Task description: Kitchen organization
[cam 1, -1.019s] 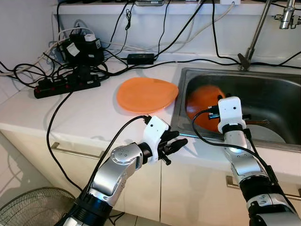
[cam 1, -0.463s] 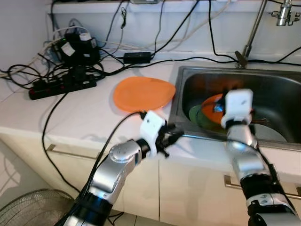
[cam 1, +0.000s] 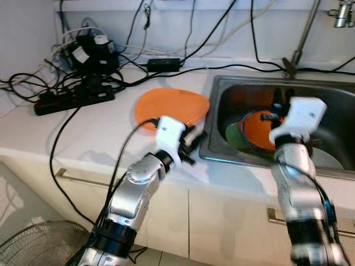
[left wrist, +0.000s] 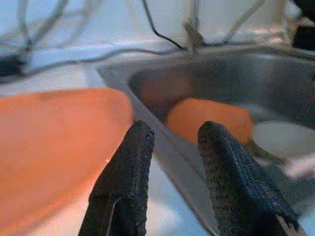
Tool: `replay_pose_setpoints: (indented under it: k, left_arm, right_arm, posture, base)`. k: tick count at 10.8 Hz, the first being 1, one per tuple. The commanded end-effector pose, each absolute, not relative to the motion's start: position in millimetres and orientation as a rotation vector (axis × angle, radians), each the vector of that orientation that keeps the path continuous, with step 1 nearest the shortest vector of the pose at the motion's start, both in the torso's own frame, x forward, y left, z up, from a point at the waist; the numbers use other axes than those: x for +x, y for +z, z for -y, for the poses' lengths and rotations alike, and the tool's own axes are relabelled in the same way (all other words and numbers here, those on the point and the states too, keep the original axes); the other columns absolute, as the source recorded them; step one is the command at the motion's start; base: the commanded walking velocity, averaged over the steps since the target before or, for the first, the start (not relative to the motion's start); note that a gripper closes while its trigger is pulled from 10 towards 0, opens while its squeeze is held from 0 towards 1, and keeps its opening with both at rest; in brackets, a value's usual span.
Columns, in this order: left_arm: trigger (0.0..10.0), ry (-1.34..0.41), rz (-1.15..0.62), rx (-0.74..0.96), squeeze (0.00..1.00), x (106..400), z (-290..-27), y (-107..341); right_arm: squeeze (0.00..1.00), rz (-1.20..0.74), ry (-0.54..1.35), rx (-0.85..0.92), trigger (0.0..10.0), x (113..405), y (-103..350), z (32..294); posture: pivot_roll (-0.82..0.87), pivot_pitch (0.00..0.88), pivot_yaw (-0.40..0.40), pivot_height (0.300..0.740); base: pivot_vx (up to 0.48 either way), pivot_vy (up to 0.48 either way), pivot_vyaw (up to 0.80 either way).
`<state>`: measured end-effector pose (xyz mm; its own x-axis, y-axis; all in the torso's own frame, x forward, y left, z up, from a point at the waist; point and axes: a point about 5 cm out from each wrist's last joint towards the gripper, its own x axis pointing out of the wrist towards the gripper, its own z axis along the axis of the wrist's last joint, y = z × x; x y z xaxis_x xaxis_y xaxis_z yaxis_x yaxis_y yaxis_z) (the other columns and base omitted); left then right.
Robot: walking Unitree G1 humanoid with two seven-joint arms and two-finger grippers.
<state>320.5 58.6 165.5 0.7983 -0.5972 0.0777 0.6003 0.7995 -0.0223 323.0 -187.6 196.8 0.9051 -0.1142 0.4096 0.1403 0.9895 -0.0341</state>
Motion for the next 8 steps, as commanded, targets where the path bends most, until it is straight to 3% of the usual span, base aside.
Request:
replay_pose_setpoints:
  k: [1,4,8]
  left_arm:
    - [10.0,-0.612,0.097,-0.040,0.00,325,-61,172]
    - [10.0,-0.534,0.192,-0.060,0.00,328,-68,179]
    - [10.0,-0.545,0.156,-0.034,0.00,327,-72,169]
  right_arm:
    - [0.00,0.435,-0.108,-0.040,10.0,320,202,184]
    - [0.00,0.380,0.028,-0.027,10.0,279,175,172]
    - [0.00,0.297,0.208,-0.021,10.0,283,149,169]
  posture:
    - [0.00,0.002,0.085,0.740]
    - [-0.02,0.000,0.087,0.740]
    - [-0.03,0.000,0.099,0.740]
  base:
    - [0.000,0.000,0.00]
    - [0.000,0.000,0.00]
    - [0.000,0.000,0.00]
